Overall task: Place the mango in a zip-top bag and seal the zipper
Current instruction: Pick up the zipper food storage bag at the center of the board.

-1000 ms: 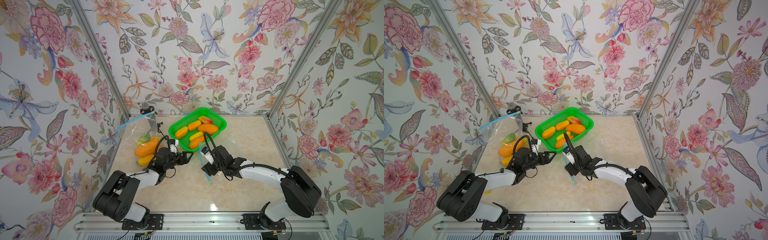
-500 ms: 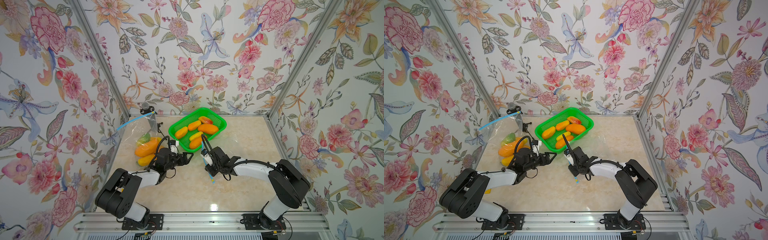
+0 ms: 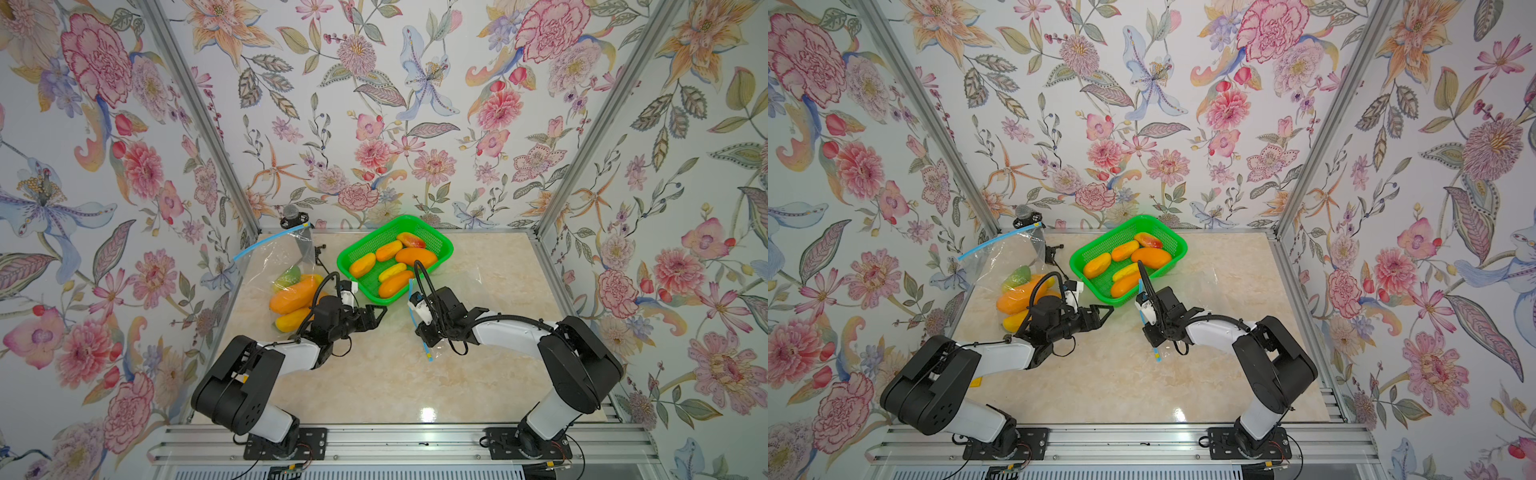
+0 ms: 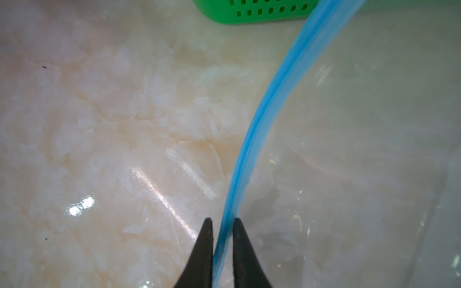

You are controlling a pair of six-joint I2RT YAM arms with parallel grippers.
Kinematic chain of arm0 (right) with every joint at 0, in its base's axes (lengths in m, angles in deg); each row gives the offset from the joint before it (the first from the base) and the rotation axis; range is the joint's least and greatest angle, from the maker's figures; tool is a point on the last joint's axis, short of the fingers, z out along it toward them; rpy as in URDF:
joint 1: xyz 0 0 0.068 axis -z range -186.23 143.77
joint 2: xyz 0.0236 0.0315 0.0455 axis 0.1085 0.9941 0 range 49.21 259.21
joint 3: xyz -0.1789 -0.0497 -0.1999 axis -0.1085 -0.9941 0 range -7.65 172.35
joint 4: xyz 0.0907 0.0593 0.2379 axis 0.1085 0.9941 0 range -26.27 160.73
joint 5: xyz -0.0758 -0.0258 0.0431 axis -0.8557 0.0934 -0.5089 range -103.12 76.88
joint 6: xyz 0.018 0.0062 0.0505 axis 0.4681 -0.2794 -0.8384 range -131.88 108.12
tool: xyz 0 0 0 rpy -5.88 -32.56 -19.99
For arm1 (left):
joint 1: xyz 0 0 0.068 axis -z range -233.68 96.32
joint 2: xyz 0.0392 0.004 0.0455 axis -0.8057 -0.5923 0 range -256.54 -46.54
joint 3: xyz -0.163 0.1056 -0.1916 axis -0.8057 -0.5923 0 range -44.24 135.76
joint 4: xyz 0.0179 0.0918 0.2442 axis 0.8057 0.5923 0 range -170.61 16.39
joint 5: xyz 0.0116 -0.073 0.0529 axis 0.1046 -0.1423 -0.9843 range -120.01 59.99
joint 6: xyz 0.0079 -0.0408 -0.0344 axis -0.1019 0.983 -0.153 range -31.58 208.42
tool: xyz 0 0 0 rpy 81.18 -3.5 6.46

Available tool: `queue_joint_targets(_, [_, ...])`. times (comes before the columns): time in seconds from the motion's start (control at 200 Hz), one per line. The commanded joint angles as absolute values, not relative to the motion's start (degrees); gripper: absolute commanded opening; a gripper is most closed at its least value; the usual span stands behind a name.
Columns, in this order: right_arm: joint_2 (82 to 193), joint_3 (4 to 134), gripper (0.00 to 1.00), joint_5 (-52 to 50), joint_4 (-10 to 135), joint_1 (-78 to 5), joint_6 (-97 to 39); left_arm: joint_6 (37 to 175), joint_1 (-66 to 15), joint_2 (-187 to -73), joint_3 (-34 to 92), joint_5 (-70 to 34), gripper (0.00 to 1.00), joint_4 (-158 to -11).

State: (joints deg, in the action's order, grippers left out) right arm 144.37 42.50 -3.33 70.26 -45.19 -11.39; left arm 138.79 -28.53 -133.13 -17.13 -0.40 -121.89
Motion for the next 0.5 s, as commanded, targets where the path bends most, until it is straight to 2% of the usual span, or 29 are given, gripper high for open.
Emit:
queue_joint_targets(0.0, [144.8,42.1,0.10,0.0,69.6,-45.1,-12.6,138.3,-28.1,-133.6,-16.2,-0.7,0.85,-123.7])
queue_joint_targets(0.13, [143.4,42.0,0.04,0.0,69.4,-45.3,-13.2,139.2,-27.6,-134.3,-16.0,-0.7,0.85,-124.6])
queue_joint_targets(0.325, [140.1,40.4,0.01,0.1,68.2,-45.7,-14.1,144.7,-26.8,-135.7,-15.4,1.6,0.84,-131.9])
queue_joint_targets(0.495, [137.2,39.3,0.00,-0.3,66.2,-47.2,-15.2,145.2,-24.4,-138.6,-12.1,0.9,0.84,-131.2])
